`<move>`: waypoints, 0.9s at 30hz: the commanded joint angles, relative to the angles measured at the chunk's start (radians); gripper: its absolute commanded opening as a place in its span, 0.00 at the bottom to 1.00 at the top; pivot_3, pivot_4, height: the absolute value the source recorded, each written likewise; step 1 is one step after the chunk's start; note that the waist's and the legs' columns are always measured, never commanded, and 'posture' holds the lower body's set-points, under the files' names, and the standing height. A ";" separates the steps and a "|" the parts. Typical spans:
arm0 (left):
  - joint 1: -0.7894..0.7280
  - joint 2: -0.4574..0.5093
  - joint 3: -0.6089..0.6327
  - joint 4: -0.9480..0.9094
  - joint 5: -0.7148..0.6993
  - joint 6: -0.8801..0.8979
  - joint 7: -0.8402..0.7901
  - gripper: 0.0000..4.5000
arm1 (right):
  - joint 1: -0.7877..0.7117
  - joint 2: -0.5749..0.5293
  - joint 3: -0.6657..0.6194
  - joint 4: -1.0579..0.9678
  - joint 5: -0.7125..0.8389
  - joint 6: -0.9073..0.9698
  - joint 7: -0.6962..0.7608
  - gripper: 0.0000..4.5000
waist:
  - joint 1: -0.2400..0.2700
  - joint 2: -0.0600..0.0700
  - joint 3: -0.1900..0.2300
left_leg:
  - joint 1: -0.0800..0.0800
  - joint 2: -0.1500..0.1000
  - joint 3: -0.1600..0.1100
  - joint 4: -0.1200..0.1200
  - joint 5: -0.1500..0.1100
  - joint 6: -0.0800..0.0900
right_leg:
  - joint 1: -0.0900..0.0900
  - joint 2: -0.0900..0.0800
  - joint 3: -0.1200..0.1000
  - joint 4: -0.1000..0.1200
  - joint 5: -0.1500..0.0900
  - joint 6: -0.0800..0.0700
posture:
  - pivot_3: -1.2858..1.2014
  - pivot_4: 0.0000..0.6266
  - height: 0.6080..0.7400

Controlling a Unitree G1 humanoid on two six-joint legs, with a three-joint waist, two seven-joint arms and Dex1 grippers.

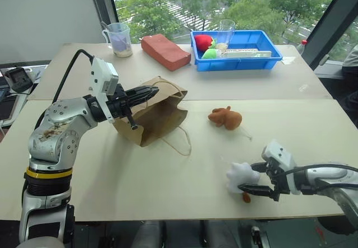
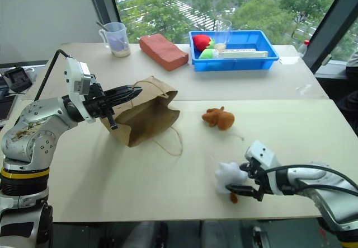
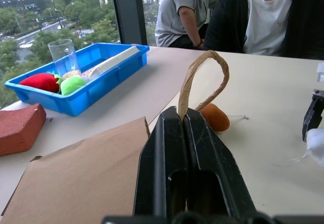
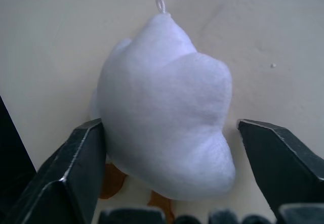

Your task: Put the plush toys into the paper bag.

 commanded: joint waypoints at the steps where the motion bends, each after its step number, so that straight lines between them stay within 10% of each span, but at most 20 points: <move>1: -0.018 0.013 0.005 -0.027 0.001 -0.013 0.002 0.00 | 0.007 0.006 -0.021 0.008 -0.014 -0.045 0.008 0.65 | 0.002 0.000 0.000 | 0.001 0.000 0.000 0.000 0.000 0.000 | 0.001 0.000 0.000 0.000 0.000 0.000 | 0.52 0.24 1.00; 10: -0.036 -0.009 -0.008 -0.029 0.008 -0.021 0.016 0.00 | -0.200 0.159 -0.021 -0.026 0.152 0.083 -0.064 0.00 | -0.004 -0.001 0.000 | 0.004 0.000 0.000 0.000 0.000 0.000 | 0.005 0.000 0.000 -0.001 0.000 0.000 | 0.52 0.24 1.00; 18: -0.049 -0.018 -0.039 -0.031 0.018 -0.024 0.003 0.00 | -0.562 0.606 0.108 0.140 0.095 0.182 -0.390 0.00 | -0.010 0.000 0.000 | 0.002 0.000 -0.002 -0.001 0.001 -0.002 | 0.000 0.001 0.000 0.002 0.000 0.000 | 0.52 0.24 1.00; 27: -0.059 -0.035 -0.054 -0.063 0.004 -0.008 0.014 0.00 | -0.747 0.830 0.211 0.503 -0.099 0.001 -0.488 0.00 | -0.012 0.000 0.000 | -0.005 -0.003 -0.001 -0.002 0.003 -0.006 | -0.009 -0.001 0.000 0.010 0.000 0.000 | 0.52 0.24 1.00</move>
